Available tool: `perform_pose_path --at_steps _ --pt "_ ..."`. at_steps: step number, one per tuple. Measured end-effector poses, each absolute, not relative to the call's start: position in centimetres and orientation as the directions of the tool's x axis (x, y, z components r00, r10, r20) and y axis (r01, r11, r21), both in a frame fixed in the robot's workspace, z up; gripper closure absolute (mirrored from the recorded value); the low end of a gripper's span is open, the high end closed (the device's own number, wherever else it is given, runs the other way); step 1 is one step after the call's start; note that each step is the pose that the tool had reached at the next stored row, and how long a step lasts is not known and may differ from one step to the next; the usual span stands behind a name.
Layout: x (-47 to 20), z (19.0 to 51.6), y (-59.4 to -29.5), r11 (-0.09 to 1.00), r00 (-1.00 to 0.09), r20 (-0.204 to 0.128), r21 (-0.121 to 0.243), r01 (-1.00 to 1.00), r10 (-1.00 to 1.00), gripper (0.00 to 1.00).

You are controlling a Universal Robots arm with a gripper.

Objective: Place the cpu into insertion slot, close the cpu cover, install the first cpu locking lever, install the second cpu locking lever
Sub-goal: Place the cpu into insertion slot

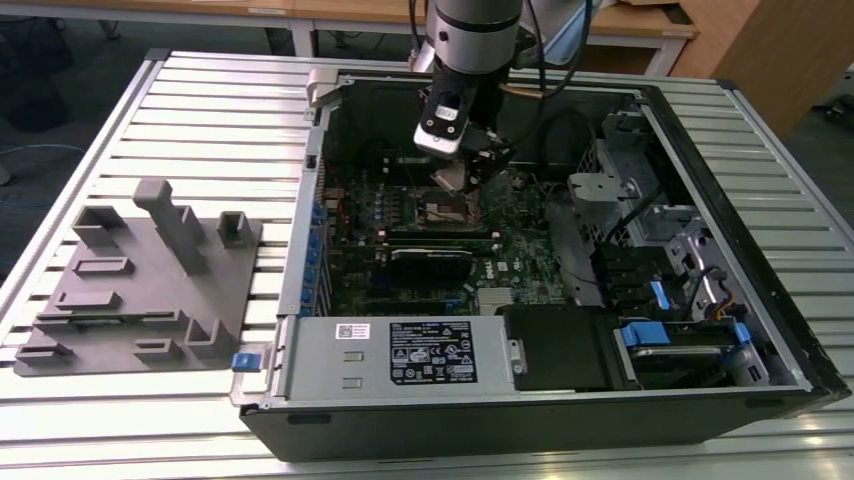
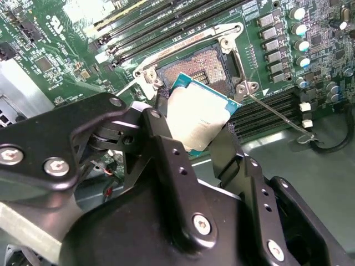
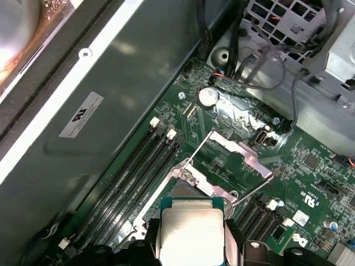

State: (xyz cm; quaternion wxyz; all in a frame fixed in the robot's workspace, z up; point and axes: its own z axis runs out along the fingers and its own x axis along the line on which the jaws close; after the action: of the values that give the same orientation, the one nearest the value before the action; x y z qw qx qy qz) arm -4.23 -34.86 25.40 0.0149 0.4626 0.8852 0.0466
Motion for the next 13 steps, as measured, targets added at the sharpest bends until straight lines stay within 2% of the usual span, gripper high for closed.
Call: perform_pose_path --at_steps 5,13 --pt "-4.23 25.39 -34.85 0.559 -0.563 0.017 0.096 0.823 0.826 0.46" --pt "-4.23 25.37 -34.86 0.478 -0.481 0.017 0.096 0.873 0.876 0.46"
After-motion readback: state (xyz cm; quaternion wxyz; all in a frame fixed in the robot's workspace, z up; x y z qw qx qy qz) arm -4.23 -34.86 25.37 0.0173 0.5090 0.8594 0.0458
